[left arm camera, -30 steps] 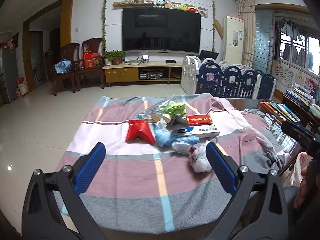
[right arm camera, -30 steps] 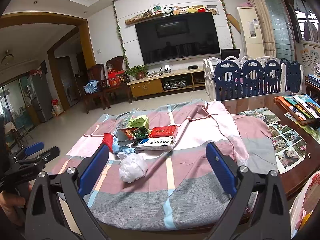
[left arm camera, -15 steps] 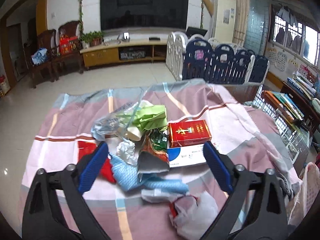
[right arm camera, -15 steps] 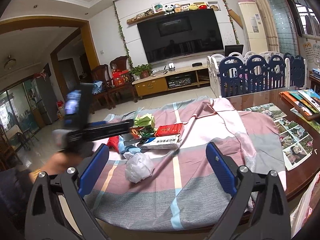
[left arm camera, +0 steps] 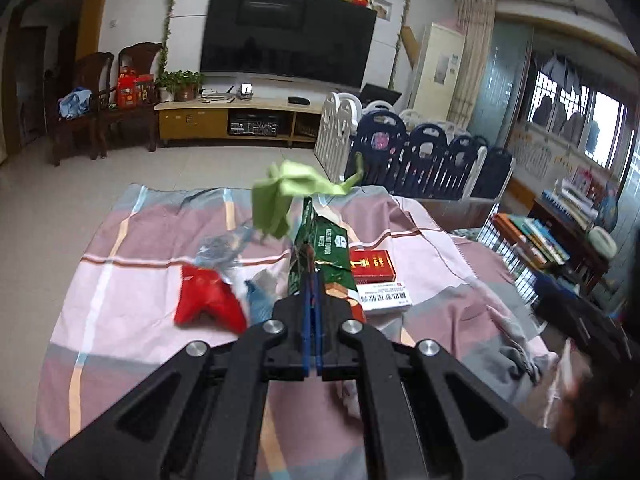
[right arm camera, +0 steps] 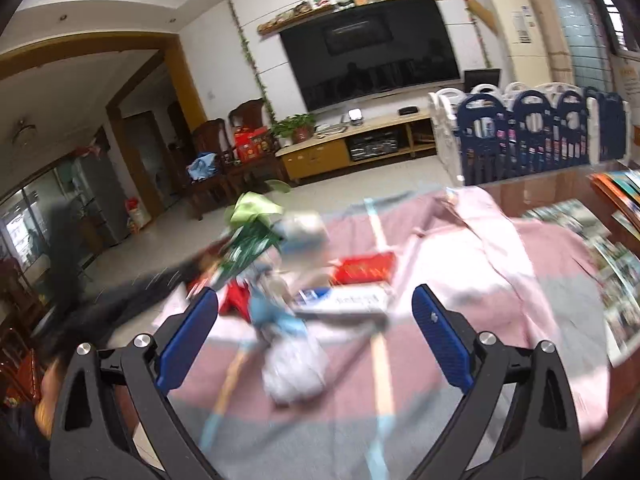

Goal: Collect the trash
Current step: 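Grasp the green packet with the left tool while the right tool reaches for the green paper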

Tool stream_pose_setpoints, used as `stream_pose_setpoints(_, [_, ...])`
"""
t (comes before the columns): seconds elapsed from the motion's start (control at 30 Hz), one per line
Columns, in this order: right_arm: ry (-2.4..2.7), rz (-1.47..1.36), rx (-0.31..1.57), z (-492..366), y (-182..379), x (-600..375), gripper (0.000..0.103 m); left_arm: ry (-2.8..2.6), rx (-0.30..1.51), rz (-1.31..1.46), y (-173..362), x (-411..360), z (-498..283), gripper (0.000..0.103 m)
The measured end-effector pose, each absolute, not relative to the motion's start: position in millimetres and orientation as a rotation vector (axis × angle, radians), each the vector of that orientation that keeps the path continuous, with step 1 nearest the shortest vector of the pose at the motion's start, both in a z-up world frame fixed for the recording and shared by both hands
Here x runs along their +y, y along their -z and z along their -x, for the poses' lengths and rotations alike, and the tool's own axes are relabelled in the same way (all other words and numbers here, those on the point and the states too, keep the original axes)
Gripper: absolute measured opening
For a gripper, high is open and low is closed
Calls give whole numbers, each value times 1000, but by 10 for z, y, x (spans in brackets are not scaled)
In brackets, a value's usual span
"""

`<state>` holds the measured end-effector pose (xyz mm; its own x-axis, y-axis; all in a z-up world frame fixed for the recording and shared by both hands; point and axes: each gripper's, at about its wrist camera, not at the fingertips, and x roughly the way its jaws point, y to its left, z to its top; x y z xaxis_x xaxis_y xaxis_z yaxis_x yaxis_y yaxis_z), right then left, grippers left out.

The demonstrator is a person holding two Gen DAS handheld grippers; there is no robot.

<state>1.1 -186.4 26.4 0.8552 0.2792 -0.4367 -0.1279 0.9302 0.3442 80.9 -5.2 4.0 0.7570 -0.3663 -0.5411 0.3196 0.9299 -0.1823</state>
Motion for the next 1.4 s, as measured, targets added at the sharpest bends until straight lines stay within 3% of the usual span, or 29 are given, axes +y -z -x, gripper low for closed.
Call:
stream_pose_setpoints(0.2, [-237, -333, 523, -715, -453, -1616, 95, 333, 560, 183, -86, 463, -462, 3])
stream_pose_setpoints(0.37, [-265, -315, 645, -1152, -272, -1247, 95, 260, 481, 289, -186, 897, -360, 3])
stream_pose_setpoints(0.57, [-327, -231, 747, -1070, 39, -497, 95, 54, 374, 387, -304, 1420, -210, 3])
stream_pose_setpoints(0.77, [-311, -61, 873, -898, 501, 199, 95, 14, 385, 388, -325, 1525, -203, 3])
stream_pose_setpoints(0.83, [-292, -22, 944, -996, 691, 310, 70, 14, 393, 379, -335, 1503, -215, 3])
stream_pose_setpoints(0.87, [-288, -10, 975, -1037, 764, 313, 34, 15, 398, 374, -329, 1494, -233, 3])
stream_pose_setpoints(0.9, [-304, -26, 1015, -1076, 826, 290, 20, 19, 406, 367, -333, 1469, -256, 3])
stream_pose_setpoints(0.97, [-333, -101, 1004, -1005, 764, 148, 7, 29, 418, 353, -322, 1417, -282, 3])
stream_pose_setpoints(1.23, [-366, -142, 701, -115, -197, -807, 4, 93, 446, 255, -298, 1048, -339, 3])
stream_pose_setpoints(1.4, [-259, -88, 546, 311, -371, -1410, 4, 144, 474, 182, -228, 716, -262, 3])
